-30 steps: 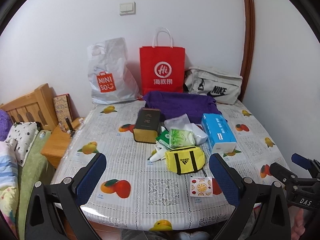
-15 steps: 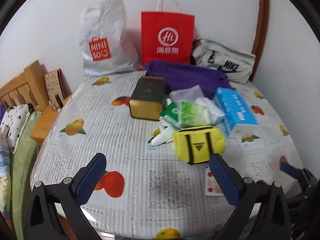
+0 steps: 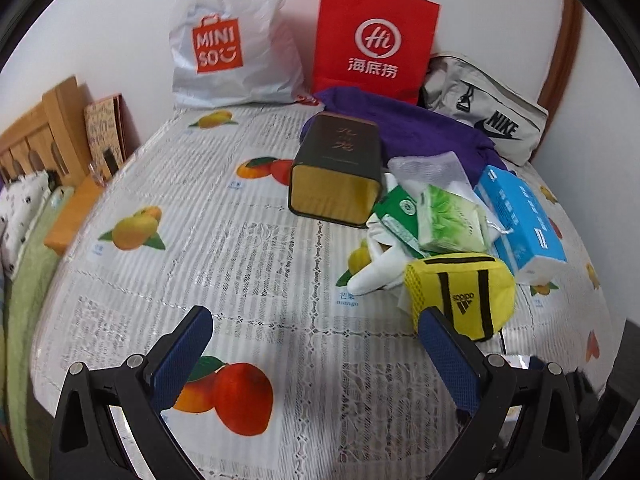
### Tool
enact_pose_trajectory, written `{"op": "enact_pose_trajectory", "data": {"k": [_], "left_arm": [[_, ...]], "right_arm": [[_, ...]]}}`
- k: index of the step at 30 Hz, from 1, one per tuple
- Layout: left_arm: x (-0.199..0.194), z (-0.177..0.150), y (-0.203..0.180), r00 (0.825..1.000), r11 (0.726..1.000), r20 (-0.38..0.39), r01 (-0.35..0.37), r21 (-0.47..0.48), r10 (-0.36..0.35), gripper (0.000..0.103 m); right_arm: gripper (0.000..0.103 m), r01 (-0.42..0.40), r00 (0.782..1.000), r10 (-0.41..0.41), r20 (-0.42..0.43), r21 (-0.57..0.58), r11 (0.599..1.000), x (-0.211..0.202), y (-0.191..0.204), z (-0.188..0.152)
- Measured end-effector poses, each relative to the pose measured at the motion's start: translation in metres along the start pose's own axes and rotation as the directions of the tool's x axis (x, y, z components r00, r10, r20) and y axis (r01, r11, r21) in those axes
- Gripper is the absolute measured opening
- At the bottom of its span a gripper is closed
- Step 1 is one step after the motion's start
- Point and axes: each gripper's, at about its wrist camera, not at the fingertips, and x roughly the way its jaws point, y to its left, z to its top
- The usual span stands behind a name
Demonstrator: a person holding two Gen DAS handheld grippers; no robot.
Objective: Organize soft objects
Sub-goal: 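Reach down and grasp the orange-print sachet with the right tool, then grasp the yellow adidas pouch with the left tool while the right tool holds the sachet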
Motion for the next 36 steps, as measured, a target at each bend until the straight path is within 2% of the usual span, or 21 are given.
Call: {"op": "enact_pose_trajectory", "data": {"k": [4, 6, 7, 9, 11, 15, 16, 17, 24, 30, 33, 36], "left_arm": [[0.012, 0.001, 0.007, 0.999, 1.0, -0.031, 0.013, -0.025, -0.014, 0.103], [0.016, 0.001, 0.007, 0.999, 1.0, -0.042, 0.013, -0.015, -0.014, 0.103], [0.018, 0.0, 0.007, 0.999, 1.0, -0.043, 0.014, -0.01, -0.014, 0.103], [0.019, -0.001, 0.008, 0.999, 1.0, -0.047, 0.021, -0.008, -0.022, 0.103], [0.021, -0.002, 0.008, 0.998, 0.999, -0.046, 0.044, -0.015, -0.045, 0.103], [0.026, -0.002, 0.004, 0.996, 0.997, -0.054, 0.072, 0.0, -0.072, 0.103], [0.027, -0.003, 0.002, 0.996, 0.997, -0.059, 0.071, 0.006, -0.071, 0.103], [0.029, -0.003, 0.0, 0.995, 0.997, -0.061, 0.076, 0.011, -0.076, 0.103], [0.032, -0.004, -0.024, 0.988, 0.987, -0.059, 0.144, 0.065, -0.141, 0.103], [0.045, -0.003, -0.054, 0.974, 0.969, -0.098, 0.216, 0.12, -0.205, 0.103], [0.054, -0.001, -0.064, 0.968, 0.964, -0.104, 0.239, 0.116, -0.227, 0.097], [0.064, -0.002, -0.071, 0.967, 0.963, -0.125, 0.238, 0.123, -0.223, 0.082]], "right_arm": [[0.098, 0.039, 0.999, -0.039, 0.035, 0.008, 0.999, 0.004, 0.014, 0.0], [0.082, 0.038, 0.998, -0.038, 0.053, 0.003, 0.999, 0.001, 0.016, -0.001], [0.066, 0.042, 0.997, -0.042, 0.064, -0.006, 0.999, -0.001, 0.018, -0.002], [0.062, 0.037, 0.997, -0.036, 0.069, -0.008, 0.999, -0.006, 0.016, -0.004], [0.053, 0.039, 0.997, -0.038, 0.071, -0.013, 0.999, -0.008, 0.012, -0.005], [0.047, 0.033, 0.998, -0.031, 0.062, -0.031, 0.999, -0.009, 0.006, -0.004], [0.026, 0.04, 0.997, -0.038, 0.062, -0.034, 0.999, -0.01, 0.005, -0.006], [0.021, 0.061, 0.996, -0.059, 0.068, -0.031, 0.998, -0.013, 0.002, -0.008], [0.016, 0.053, 0.997, -0.05, 0.063, -0.042, 0.998, -0.015, -0.008, -0.009], [0.015, 0.044, 0.998, -0.046, 0.036, 0.033, 0.998, -0.018, -0.037, -0.001], [0.015, 0.047, 0.998, -0.049, 0.03, 0.069, 0.997, -0.02, -0.055, 0.0], [0.015, 0.055, 0.998, -0.057, 0.018, 0.096, 0.994, -0.021, -0.069, 0.001]]}}
